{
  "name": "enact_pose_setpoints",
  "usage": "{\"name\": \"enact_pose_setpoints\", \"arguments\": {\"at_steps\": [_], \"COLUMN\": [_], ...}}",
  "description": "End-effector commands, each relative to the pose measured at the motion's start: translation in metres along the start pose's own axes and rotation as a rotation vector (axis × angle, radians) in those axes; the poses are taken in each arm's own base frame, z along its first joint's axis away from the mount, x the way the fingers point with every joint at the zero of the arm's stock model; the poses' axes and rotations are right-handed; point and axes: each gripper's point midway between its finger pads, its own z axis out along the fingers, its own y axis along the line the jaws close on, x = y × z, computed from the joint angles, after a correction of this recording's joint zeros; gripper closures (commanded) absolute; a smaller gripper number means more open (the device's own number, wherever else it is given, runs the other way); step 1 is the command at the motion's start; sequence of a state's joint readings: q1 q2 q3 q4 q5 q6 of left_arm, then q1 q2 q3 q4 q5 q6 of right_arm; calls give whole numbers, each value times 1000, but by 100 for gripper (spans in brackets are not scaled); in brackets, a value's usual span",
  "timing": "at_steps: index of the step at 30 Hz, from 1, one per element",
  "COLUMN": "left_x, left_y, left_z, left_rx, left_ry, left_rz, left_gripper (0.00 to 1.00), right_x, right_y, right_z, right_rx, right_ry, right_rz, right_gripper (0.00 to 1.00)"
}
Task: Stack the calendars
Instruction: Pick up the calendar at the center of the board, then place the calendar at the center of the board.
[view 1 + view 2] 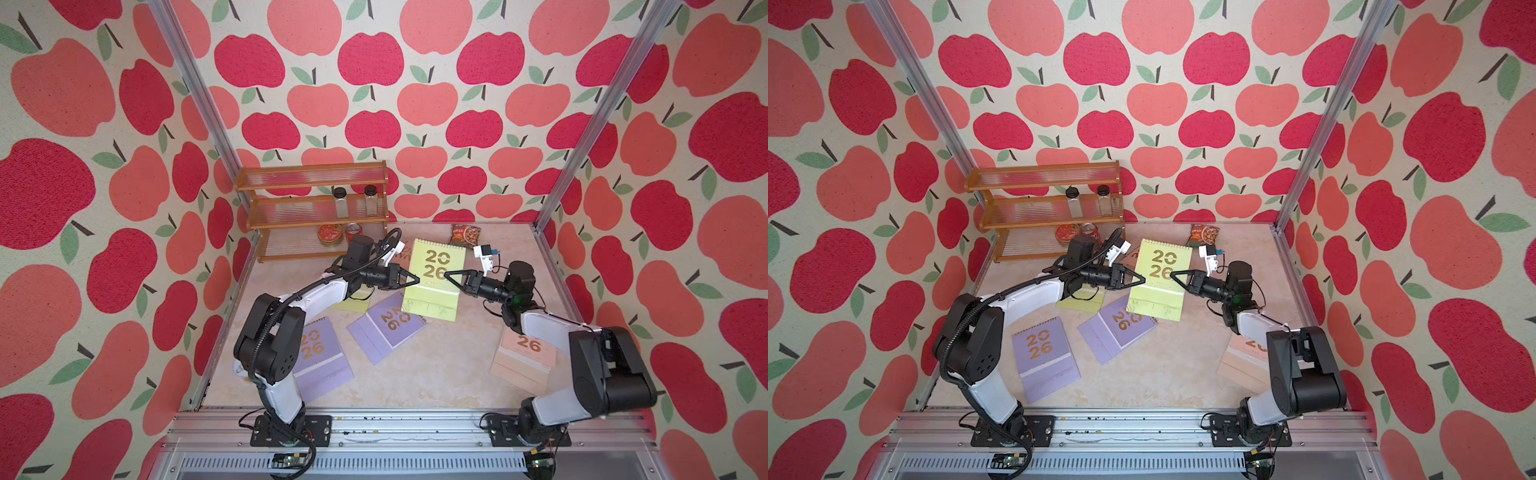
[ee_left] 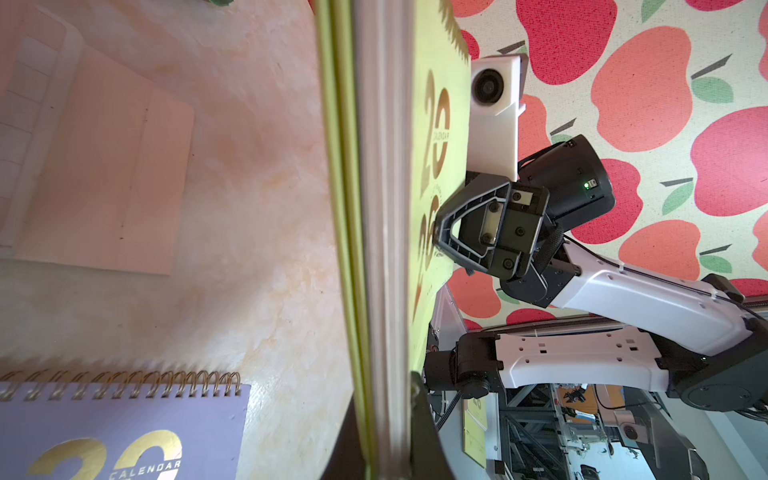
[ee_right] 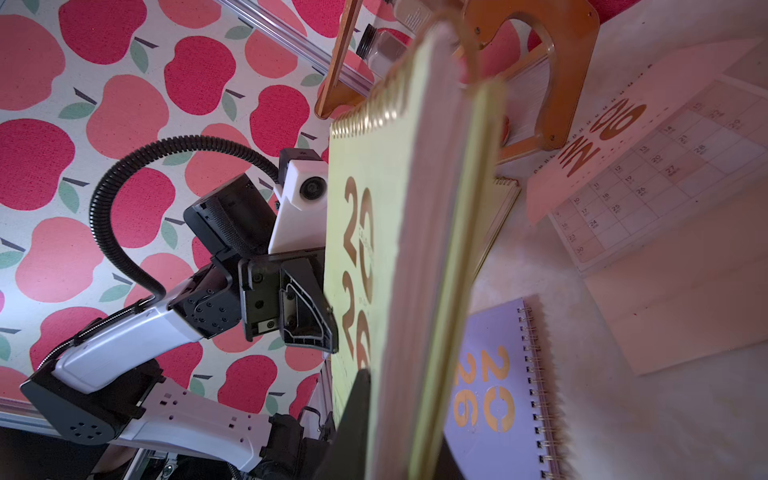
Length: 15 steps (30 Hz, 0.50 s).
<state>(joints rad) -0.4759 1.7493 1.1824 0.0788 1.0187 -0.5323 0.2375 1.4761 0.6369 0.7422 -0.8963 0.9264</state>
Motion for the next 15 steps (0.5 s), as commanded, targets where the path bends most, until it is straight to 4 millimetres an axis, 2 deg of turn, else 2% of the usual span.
{"name": "enact_pose_setpoints", "arguments": {"at_steps": [1, 2, 4, 6, 7, 11, 14, 15], "left_x": [-19, -23, -29, -34, -35, -43, -45, -44], "left_y": [-27, -24, -16, -9, -8, -7, -5, -5], "left_z": [-21, -29, -44, -60, -68, -98, -114, -116], "left_rx": [-22, -56, -131, -220, -262, -367, -428, -440], "left_ry": [-67, -87, -121, -155, -170, -236, -260, -263], "left_rz": [131, 131, 138, 158, 176, 221, 241, 247], "left_gripper": [82, 70, 40, 23, 19, 13, 1, 1], "right_x": [19, 22, 30, 40, 47, 78, 101, 106], "right_y": [-11, -12, -8, -10, -10, -14, -22, -24], "right_z": [-5, -10, -21, -34, -41, -63, -76, -79], "right_rx": [123, 165, 232, 318, 348, 406, 448, 454], "right_ry": [42, 53, 95, 143, 167, 241, 281, 289], "right_rz": [4, 2, -4, 16, 39, 123, 174, 188], "right_gripper": [100, 100, 100, 100, 100, 100, 100, 100]}}
